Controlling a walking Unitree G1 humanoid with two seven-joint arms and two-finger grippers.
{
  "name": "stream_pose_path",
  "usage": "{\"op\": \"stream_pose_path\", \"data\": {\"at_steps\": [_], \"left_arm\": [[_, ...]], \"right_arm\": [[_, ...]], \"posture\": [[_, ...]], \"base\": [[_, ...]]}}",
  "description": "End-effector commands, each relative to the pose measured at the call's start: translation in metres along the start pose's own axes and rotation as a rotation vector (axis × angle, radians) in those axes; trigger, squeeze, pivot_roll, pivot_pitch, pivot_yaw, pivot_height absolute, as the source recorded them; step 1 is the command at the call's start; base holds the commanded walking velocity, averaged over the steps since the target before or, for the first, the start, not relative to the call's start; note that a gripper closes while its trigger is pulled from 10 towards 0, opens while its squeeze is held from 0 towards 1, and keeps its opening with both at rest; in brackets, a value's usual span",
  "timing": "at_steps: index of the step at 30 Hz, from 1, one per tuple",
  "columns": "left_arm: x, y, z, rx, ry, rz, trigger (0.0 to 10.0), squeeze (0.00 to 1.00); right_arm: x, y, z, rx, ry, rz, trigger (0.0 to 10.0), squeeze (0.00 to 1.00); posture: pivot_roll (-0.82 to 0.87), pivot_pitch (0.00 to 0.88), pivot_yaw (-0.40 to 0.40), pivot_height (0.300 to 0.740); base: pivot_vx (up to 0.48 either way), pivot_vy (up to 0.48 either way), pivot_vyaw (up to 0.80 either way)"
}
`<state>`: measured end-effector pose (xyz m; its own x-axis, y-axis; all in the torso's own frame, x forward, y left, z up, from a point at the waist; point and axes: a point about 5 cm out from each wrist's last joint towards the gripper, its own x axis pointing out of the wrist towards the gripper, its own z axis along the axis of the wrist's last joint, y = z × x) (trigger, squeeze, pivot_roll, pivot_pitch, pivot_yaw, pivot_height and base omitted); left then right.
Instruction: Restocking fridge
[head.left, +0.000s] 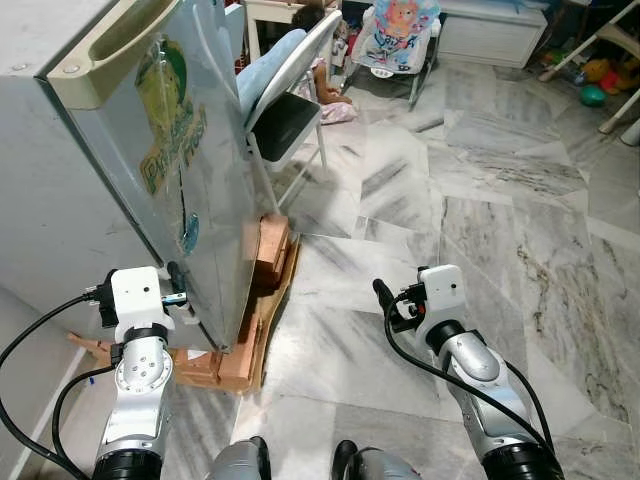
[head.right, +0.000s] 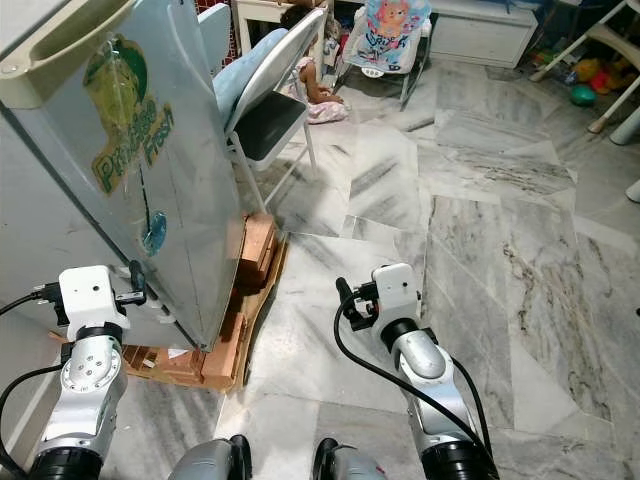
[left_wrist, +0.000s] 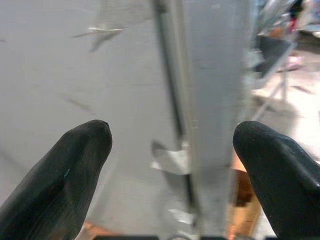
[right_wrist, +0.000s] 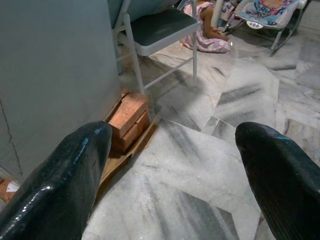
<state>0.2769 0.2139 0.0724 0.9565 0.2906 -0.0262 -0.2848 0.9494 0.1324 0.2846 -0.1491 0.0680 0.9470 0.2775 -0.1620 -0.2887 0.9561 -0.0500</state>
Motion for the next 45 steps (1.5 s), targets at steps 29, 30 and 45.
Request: {"op": "stream_pose_path", "data": {"at_steps": [29, 30, 45], "left_arm": [[0.039, -0.019, 0.012, 0.005, 0.021, -0.047, 10.0, 0.00], [0.039, -0.018, 0.012, 0.006, 0.020, -0.045, 10.0, 0.00], [0.041, -0.046, 0.026, -0.059, -0.050, -0.217, 10.0, 0.00]], "right_arm": [[-0.009, 0.006, -0.005, 0.074, 0.034, 0.102, 10.0, 0.00], [-0.009, 0.006, -0.005, 0.070, 0.035, 0.104, 10.0, 0.00], [-0.009, 0.009, -0.022, 0.002, 0.190, 0.141, 10.0, 0.00]], "posture": [[-0.03, 0.155, -0.035, 0.740], [-0.03, 0.156, -0.035, 0.740], [-0.03, 0.150, -0.036, 0.740]], "base": [[0.000, 0.000, 0.00], [0.000, 0.000, 0.00], [0.000, 0.000, 0.00]]}}
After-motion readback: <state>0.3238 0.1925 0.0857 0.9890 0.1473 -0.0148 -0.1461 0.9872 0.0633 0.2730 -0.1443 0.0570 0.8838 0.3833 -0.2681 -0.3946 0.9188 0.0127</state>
